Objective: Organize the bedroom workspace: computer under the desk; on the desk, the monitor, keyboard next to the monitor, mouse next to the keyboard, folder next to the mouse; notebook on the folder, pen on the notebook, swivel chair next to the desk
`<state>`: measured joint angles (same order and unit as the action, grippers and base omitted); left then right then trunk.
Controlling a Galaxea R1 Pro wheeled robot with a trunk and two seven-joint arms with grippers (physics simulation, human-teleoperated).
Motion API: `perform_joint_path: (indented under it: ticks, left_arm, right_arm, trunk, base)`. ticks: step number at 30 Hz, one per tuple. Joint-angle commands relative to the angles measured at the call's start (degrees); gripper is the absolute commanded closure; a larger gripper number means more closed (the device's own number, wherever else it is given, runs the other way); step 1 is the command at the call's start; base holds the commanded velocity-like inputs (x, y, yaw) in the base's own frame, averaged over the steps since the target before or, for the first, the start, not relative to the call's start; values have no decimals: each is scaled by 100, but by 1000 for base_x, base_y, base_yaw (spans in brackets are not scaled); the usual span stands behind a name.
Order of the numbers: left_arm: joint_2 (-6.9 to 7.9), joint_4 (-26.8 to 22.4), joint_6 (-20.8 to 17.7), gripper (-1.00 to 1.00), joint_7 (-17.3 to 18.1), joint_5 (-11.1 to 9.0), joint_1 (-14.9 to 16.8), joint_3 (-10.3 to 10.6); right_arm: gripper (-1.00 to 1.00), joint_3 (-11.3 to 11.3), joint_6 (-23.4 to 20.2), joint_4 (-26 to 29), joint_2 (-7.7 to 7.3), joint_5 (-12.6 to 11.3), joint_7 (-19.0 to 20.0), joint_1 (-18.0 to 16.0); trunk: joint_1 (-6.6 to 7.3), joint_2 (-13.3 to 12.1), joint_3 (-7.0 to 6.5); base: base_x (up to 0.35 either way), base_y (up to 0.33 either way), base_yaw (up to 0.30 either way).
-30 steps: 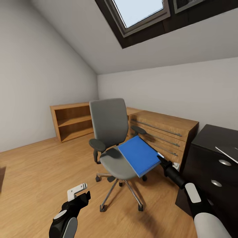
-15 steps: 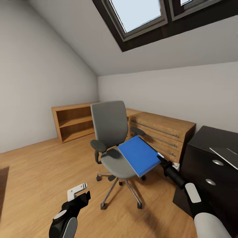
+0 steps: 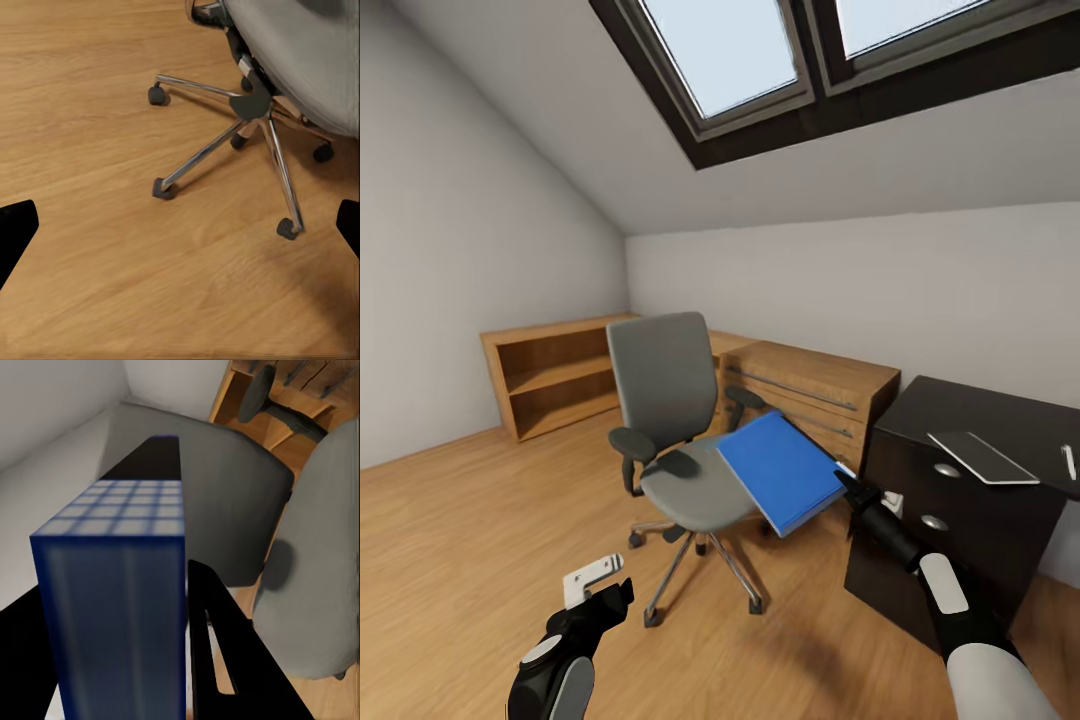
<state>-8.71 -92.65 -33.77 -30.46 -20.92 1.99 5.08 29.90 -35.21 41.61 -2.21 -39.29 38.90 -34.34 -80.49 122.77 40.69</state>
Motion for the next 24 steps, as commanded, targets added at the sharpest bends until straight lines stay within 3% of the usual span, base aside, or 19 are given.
perform_joint_path:
  ticks: [1,19,24]
  left_arm:
    - [1,-8,-8,-100,-57,-61,4,7]
    - [-1,-8,-7,-100,-57,-61,4,10]
    - [1,-8,-6,-100,-57,-61,4,10]
  right_arm:
    - [100,13,-37,-4,2,-17,12,-6]
    - [100,7,-33,5,2,-8,12,-4]
    - [100,7,-38,5,0,-11,12,-5]
  trunk:
    - [24,-38,-13]
    - [419,-760,-337]
    - [529,-961,-427]
  base:
    - [-27,0,-271]
    - [-4,0,-288]
    - [0,0,-89]
